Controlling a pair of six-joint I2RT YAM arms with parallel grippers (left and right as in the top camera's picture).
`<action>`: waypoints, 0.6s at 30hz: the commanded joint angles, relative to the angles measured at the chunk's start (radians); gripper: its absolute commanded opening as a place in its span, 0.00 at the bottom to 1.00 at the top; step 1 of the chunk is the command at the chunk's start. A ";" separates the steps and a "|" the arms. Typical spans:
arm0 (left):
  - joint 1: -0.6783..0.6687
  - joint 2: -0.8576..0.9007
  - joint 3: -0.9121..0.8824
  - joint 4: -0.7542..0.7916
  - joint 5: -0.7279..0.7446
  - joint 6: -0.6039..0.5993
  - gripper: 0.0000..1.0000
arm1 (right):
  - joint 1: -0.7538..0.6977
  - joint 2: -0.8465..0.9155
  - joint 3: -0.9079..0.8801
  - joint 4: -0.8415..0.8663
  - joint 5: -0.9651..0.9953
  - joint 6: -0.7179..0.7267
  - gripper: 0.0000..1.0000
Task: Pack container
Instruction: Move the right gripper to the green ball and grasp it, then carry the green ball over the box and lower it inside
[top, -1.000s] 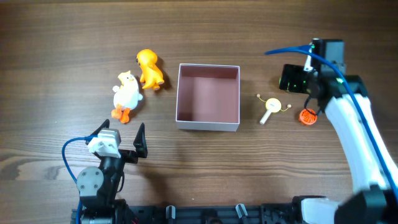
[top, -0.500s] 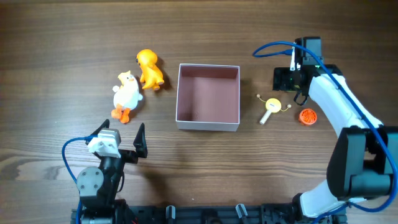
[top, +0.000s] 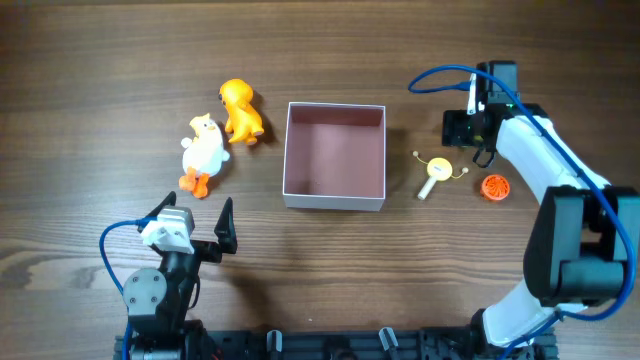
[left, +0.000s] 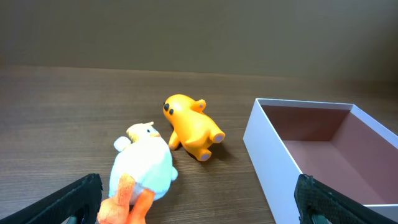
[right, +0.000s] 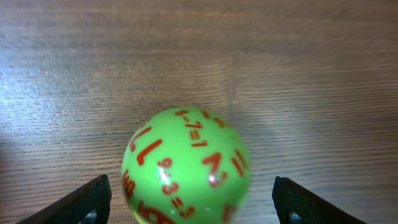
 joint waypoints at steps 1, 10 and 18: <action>0.007 -0.007 -0.006 0.003 0.016 0.016 1.00 | -0.005 0.034 0.013 0.011 -0.034 -0.003 0.80; 0.007 -0.007 -0.006 0.003 0.016 0.016 1.00 | 0.026 -0.118 0.055 -0.029 -0.034 -0.002 0.09; 0.007 -0.007 -0.006 0.003 0.016 0.016 1.00 | 0.293 -0.499 0.138 -0.201 -0.035 0.002 0.06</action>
